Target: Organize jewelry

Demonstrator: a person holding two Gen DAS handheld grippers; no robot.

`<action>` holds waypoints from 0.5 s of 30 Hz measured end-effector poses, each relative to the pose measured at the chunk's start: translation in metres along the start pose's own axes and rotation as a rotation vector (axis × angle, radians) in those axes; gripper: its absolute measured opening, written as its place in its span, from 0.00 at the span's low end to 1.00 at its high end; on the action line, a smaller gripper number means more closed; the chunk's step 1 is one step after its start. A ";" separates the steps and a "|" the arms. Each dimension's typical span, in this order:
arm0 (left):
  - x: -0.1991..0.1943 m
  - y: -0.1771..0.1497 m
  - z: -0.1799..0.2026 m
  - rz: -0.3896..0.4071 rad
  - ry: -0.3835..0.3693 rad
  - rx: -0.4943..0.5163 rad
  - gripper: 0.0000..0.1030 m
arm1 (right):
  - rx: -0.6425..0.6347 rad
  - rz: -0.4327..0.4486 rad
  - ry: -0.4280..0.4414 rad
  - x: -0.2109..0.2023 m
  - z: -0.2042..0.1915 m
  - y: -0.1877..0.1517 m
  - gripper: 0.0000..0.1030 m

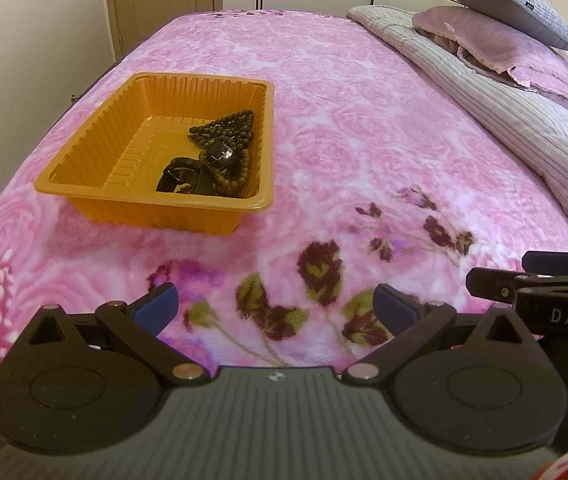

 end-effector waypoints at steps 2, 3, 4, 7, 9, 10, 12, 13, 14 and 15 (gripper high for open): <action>0.000 -0.001 0.000 0.000 0.001 0.000 1.00 | 0.000 0.000 0.001 0.000 0.000 0.000 0.71; 0.001 0.000 0.000 0.000 0.001 0.001 1.00 | 0.000 0.000 0.001 0.000 0.000 0.000 0.71; 0.001 0.000 0.000 -0.001 0.000 0.001 1.00 | 0.000 -0.001 0.001 0.000 0.000 0.000 0.71; 0.001 -0.001 -0.001 -0.001 0.001 0.000 1.00 | 0.001 -0.002 0.004 0.000 0.001 -0.003 0.71; 0.002 -0.002 -0.001 -0.002 0.002 0.001 1.00 | 0.001 -0.002 0.004 0.000 0.001 -0.003 0.71; 0.002 -0.003 -0.001 -0.001 0.002 0.001 1.00 | 0.001 -0.002 0.004 0.000 0.001 -0.002 0.71; 0.002 -0.003 -0.001 -0.002 0.001 0.001 1.00 | 0.001 -0.002 0.004 0.000 0.001 -0.002 0.71; 0.002 -0.003 -0.001 0.001 0.002 0.002 1.00 | 0.002 -0.002 0.004 0.000 0.001 -0.002 0.71; 0.002 -0.003 -0.001 0.002 0.001 0.001 1.00 | 0.002 -0.002 0.004 0.000 0.001 -0.003 0.71; 0.002 -0.003 -0.001 0.006 0.000 0.000 1.00 | 0.002 -0.002 0.005 0.000 0.001 -0.003 0.71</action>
Point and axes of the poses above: each gripper's, at about its wrist camera, not at the fingertips, and x roughly the way its jaws point, z to its right, y to its top, the point moved 6 cm from there along x, roughly the way its jaws point, and after that the axes turned 7 degrees about -y, right-handed, at the moved point
